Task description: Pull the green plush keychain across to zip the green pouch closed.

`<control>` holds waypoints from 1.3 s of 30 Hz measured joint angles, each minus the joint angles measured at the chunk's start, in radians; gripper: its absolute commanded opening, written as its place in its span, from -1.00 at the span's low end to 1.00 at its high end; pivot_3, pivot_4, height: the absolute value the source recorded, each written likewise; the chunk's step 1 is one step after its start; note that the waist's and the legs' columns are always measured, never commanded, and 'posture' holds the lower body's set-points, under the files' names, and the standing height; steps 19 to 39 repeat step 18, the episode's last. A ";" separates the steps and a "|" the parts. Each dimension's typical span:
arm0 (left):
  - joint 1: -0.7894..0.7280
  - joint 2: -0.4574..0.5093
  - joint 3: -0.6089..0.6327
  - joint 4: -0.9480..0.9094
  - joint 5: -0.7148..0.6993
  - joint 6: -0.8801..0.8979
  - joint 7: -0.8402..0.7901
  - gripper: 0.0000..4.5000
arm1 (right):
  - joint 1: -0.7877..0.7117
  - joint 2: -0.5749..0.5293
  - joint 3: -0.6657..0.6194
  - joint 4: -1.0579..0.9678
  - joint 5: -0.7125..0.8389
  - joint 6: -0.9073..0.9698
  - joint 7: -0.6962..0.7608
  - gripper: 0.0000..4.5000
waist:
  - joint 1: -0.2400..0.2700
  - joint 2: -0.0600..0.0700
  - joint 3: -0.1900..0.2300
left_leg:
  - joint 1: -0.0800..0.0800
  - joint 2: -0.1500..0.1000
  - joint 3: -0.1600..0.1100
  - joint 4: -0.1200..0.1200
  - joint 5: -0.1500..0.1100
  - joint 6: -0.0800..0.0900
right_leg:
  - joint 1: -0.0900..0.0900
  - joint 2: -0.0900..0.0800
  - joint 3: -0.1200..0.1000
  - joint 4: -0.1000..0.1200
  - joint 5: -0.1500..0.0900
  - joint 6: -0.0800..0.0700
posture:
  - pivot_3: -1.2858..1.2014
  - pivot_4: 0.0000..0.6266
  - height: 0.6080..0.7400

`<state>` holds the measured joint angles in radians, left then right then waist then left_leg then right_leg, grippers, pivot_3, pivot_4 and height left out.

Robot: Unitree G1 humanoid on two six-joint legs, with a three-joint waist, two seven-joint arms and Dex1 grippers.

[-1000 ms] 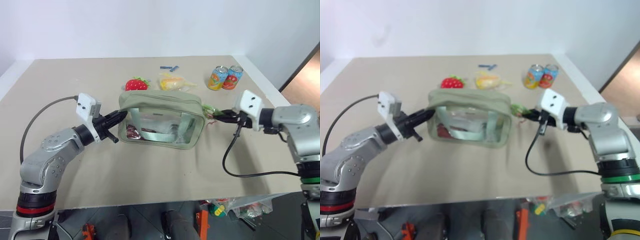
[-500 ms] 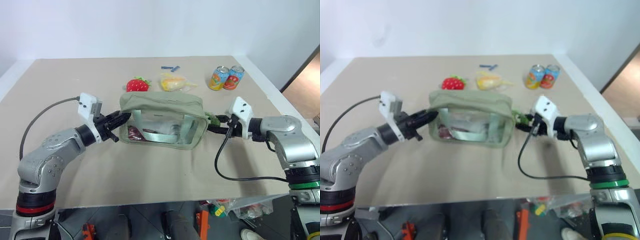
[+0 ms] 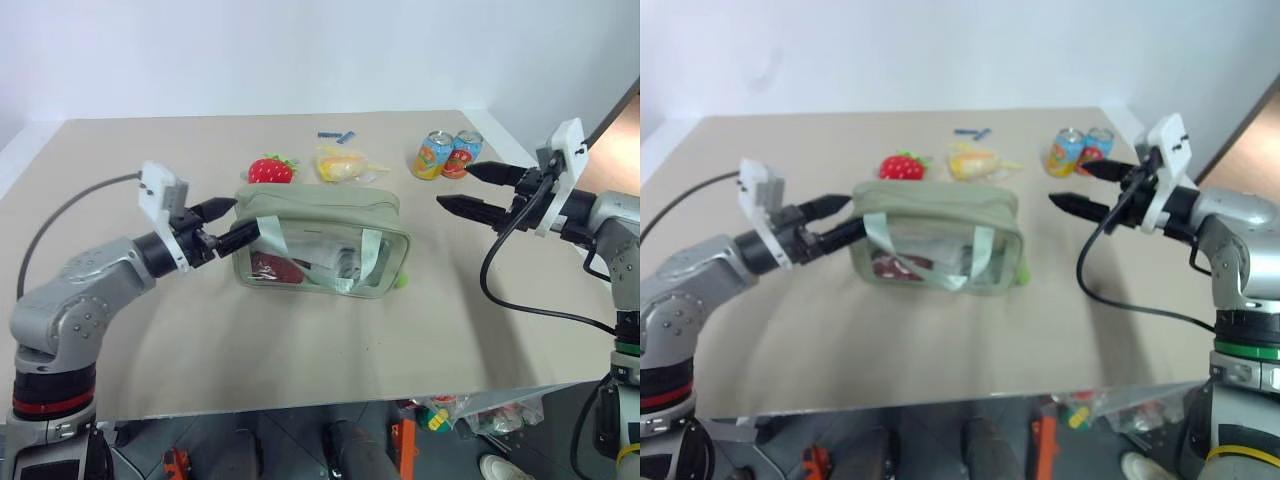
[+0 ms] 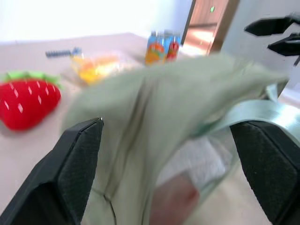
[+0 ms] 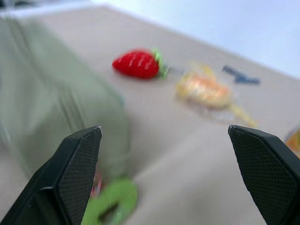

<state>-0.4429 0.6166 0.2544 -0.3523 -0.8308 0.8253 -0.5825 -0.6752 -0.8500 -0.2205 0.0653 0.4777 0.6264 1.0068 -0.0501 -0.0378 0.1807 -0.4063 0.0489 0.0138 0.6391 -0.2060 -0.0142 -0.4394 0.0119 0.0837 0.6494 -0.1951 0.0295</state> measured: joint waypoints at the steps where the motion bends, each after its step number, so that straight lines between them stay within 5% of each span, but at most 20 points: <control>1: 0.005 0.028 0.020 0.001 0.000 -0.005 -0.015 0.98 | 0.006 0.004 -0.001 -0.017 0.002 0.001 -0.013 1.00 | 0.000 0.000 0.000 | 0.000 0.000 0.000 -0.001 0.000 0.000 | 0.000 0.000 0.000 0.000 0.000 0.000 | 0.03 -0.52 1.00; 11: 0.208 0.211 0.069 0.033 0.175 -0.187 -0.172 0.98 | 0.098 0.041 0.023 -0.069 -0.016 -0.039 -0.075 1.00 | 0.002 0.000 0.000 | -0.001 0.000 0.001 -0.002 0.000 0.000 | -0.002 -0.001 0.000 0.000 -0.002 -0.001 | 0.03 -0.52 1.00; 18: 0.199 0.157 0.130 0.167 0.285 -0.341 -0.099 0.98 | 0.079 0.065 0.016 -0.045 -0.028 -0.062 -0.123 1.00 | 0.002 0.000 0.000 | 0.000 0.000 0.002 -0.001 0.000 0.000 | -0.001 -0.001 0.000 0.000 -0.001 -0.001 | 0.03 -0.52 1.00; 39: 0.199 0.157 0.130 0.167 0.285 -0.341 -0.099 0.98 | 0.079 0.065 0.016 -0.045 -0.028 -0.062 -0.123 1.00 | 0.002 0.000 0.000 | 0.000 0.000 0.002 -0.001 0.000 0.000 | -0.001 -0.001 0.000 0.000 -0.001 -0.001 | 0.03 -0.52 1.00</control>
